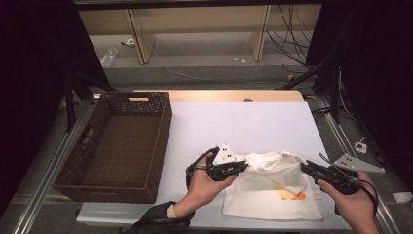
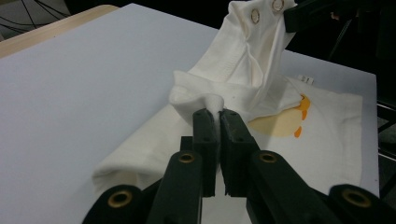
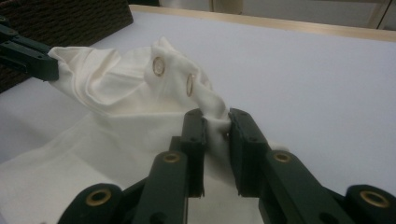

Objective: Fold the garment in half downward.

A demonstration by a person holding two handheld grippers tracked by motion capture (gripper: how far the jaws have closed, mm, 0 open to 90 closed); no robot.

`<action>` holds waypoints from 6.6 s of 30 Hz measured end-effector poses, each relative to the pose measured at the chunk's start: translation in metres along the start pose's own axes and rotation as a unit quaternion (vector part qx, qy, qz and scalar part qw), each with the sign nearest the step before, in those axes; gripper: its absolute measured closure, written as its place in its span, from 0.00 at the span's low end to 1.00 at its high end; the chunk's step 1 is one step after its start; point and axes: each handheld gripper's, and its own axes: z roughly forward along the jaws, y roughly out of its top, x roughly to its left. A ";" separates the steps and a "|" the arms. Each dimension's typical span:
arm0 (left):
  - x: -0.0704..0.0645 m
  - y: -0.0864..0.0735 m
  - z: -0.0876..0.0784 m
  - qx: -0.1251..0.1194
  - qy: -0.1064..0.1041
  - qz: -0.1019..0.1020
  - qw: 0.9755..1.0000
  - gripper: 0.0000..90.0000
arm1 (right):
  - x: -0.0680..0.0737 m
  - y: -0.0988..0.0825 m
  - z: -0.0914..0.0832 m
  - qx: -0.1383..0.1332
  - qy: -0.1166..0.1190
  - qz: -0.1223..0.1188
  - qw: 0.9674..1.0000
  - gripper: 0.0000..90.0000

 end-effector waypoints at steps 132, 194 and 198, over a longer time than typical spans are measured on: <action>-0.024 -0.014 -0.003 0.037 -0.025 0.034 0.998 0.95 | 0.010 -0.018 -0.011 0.049 0.007 -0.017 0.999 0.86; -0.035 -0.026 0.003 0.073 -0.041 0.046 0.995 0.94 | 0.012 -0.027 -0.013 0.114 0.037 -0.020 0.993 0.85; -0.035 -0.027 0.003 0.076 -0.042 0.049 0.995 0.94 | 0.012 -0.028 -0.014 0.122 0.042 -0.023 0.991 0.85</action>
